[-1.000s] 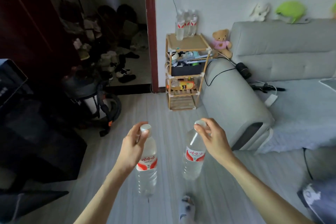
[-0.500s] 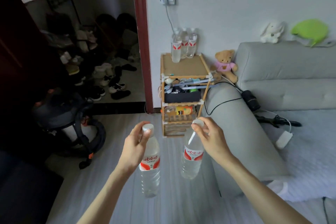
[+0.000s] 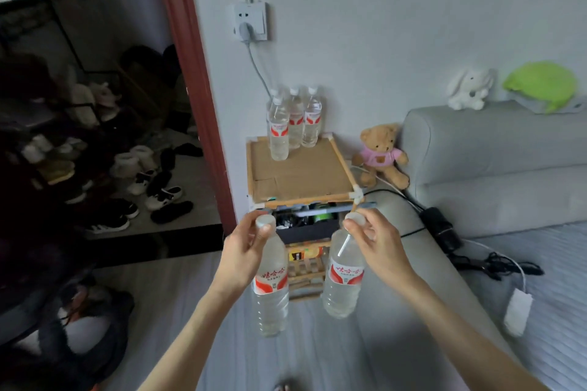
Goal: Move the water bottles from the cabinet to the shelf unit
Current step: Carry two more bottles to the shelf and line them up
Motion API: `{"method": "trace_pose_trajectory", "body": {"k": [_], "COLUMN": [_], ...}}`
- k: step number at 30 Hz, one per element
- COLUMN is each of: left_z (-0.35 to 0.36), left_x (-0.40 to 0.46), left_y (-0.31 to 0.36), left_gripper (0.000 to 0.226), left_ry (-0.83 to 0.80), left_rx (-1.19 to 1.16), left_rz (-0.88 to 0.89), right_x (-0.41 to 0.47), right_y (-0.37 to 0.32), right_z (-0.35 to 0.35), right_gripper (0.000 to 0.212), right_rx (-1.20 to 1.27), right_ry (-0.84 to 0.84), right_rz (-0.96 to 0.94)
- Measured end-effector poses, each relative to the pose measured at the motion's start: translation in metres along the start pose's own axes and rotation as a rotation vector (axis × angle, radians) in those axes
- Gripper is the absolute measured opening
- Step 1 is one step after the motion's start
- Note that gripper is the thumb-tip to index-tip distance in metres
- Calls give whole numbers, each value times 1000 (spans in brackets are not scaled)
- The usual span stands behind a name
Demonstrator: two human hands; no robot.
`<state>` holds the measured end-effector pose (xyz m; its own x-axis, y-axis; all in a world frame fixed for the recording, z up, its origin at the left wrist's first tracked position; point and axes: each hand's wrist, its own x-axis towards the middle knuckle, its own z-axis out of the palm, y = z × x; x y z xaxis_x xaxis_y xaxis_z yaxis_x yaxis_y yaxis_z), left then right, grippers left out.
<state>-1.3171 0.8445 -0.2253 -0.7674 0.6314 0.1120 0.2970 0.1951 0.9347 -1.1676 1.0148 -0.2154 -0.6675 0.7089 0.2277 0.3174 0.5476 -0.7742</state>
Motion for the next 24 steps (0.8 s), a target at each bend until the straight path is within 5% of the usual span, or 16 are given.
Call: {"method": "trace_pose_trajectory", "body": {"k": [17,21,24], "left_z": [50,66,81], "left_x": [247,300,336], "left_y": [-3,-2,1], "left_gripper": [34,50,23], "left_ry": [-13,-8,16], "left_rx": [89,117,175], "left_rz": [-27,-46,-51], "right_x": [266,328,370], "right_y": [55,63,76], "right_z": [26,32,37], "right_gripper": [66,39,27], "right_rx": [77,26,12], "right_ry": [-68,-136,-152], "right_rz": [-32,-90,-127]}}
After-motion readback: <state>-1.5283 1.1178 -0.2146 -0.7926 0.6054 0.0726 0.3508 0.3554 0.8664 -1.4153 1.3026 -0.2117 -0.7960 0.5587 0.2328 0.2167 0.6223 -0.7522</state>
